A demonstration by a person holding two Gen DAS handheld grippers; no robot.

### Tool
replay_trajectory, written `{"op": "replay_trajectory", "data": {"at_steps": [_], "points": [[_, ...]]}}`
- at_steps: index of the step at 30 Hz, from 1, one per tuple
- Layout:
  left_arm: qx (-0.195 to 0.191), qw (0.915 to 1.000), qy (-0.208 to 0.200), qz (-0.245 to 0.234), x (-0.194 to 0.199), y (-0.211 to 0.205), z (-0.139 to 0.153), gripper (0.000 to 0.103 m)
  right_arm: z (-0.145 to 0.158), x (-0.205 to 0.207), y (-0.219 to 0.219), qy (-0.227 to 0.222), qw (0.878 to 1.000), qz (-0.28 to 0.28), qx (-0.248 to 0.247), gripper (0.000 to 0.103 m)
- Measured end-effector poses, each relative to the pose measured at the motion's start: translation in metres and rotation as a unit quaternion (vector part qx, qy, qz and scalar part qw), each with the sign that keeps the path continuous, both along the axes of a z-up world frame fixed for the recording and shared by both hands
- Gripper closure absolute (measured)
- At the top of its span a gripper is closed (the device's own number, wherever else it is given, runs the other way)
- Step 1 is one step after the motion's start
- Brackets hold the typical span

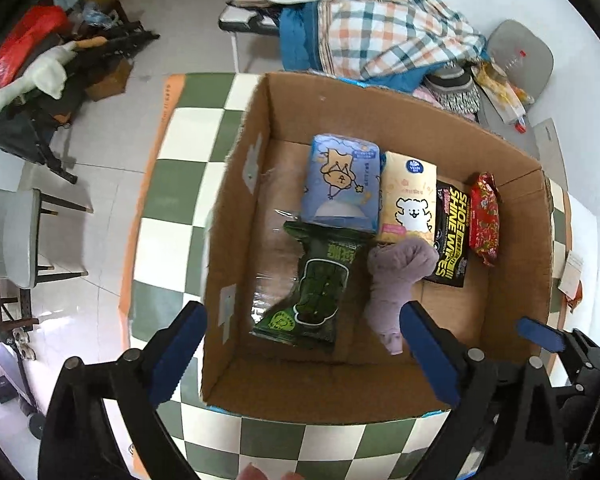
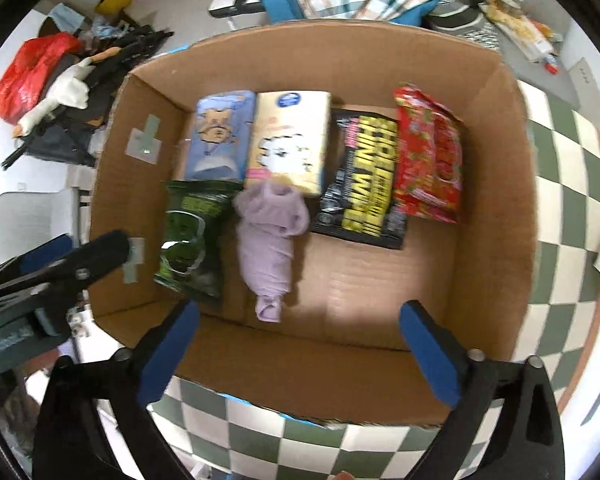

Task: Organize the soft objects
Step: 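Carry the green bag and sock into the box and release them, then grasp the white card box with the left tool while the right grasps the orange snack bag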

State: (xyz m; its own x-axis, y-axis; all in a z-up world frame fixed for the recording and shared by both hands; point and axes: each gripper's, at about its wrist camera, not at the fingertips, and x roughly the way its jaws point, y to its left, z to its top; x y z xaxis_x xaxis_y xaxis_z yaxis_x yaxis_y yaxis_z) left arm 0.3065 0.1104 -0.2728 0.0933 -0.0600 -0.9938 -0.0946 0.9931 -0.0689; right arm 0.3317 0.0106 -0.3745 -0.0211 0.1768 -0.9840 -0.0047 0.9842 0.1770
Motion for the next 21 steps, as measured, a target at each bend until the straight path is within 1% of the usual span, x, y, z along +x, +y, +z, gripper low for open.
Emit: {"op": "replay_trajectory", "data": {"at_steps": [2, 5, 10, 14, 21], "points": [[-0.006, 1.0000, -0.006, 0.004, -0.007, 0.000, 0.003, 0.004, 0.004, -0.006, -0.005, -0.011, 1.000, -0.001, -0.018, 0.000], [-0.004, 0.9999, -0.012, 0.008, -0.017, -0.003, 0.007, 0.004, 0.011, -0.015, -0.011, -0.018, 1.000, -0.004, -0.024, 0.000], [0.025, 0.9989, -0.039, -0.008, -0.039, -0.016, 0.022, 0.004, 0.025, -0.031, -0.019, -0.041, 0.998, -0.010, -0.036, 0.000], [0.024, 0.9983, -0.053, -0.004, -0.053, -0.019, 0.033, 0.004, 0.043, -0.047, -0.022, -0.068, 0.996, -0.004, -0.055, 0.000], [0.031, 0.9961, -0.082, -0.013, -0.074, -0.027, 0.060, 0.004, 0.075, -0.072, -0.033, -0.100, 0.993, -0.010, -0.058, 0.000]]}}
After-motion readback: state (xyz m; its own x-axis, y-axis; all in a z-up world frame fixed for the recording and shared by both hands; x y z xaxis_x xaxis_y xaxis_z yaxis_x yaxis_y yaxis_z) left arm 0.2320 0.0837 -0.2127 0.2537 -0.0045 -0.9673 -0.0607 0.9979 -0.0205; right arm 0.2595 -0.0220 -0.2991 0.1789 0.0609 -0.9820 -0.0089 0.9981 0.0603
